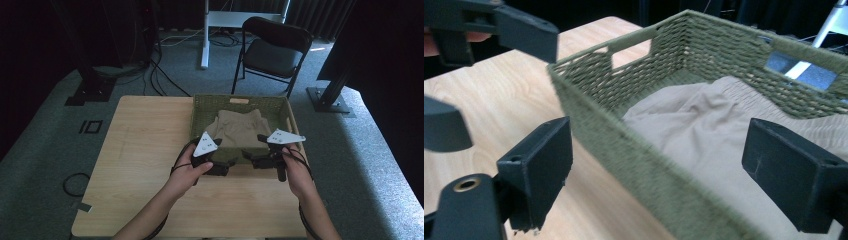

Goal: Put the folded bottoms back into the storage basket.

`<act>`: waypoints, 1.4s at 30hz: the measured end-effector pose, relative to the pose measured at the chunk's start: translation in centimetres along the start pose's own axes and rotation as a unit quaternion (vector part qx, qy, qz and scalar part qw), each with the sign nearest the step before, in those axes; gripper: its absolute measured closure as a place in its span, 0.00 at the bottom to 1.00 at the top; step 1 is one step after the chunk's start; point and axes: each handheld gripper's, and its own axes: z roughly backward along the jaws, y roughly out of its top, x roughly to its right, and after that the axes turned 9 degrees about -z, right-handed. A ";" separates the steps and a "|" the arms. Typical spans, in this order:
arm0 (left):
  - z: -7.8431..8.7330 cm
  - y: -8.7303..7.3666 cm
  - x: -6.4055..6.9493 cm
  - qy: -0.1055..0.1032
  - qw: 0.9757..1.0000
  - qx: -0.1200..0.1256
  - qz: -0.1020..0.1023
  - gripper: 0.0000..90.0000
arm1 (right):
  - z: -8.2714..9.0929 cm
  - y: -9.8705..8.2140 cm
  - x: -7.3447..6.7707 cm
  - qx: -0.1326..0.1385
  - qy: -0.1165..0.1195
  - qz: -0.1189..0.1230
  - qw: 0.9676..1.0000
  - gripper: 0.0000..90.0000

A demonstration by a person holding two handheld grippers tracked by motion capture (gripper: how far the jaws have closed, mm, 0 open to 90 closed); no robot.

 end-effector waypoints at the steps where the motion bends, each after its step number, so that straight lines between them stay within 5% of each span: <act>1: 0.1 -0.3 0.2 -0.001 1.000 -0.003 0.000 0.21 | 0.0 -0.2 -0.2 0.000 0.000 0.003 1.000 0.13; 4: 0.2 -0.9 0.5 0.002 1.000 -0.006 -0.010 0.21 | 0.1 -1.2 -0.8 -0.002 0.003 0.001 1.000 0.13; 9: 0.4 -2.2 1.0 -0.022 1.000 -0.005 0.012 0.21 | 0.1 -3.0 -1.0 -0.010 -0.008 -0.002 1.000 0.13; 13: 0.3 -3.5 1.0 -0.011 1.000 -0.024 -0.004 0.21 | -0.2 -4.7 -1.1 -0.020 -0.015 -0.006 1.000 0.13; 26: 0.2 -8.1 1.4 -0.009 0.998 -0.069 -0.009 0.21 | -1.5 -9.9 -0.9 -0.071 -0.025 -0.013 0.997 0.13; 32: 0.3 -9.9 1.3 -0.003 0.996 -0.084 0.010 0.21 | -1.3 -11.3 -0.4 -0.085 -0.038 -0.018 0.995 0.13; 35: 0.4 -10.9 1.2 -0.015 0.995 -0.097 0.019 0.21 | -1.1 -12.0 0.0 -0.096 -0.050 -0.018 0.994 0.13; 42: 1.1 -12.3 0.6 0.004 0.993 -0.115 0.030 0.21 | 0.1 -13.6 0.9 -0.110 -0.080 -0.037 0.990 0.13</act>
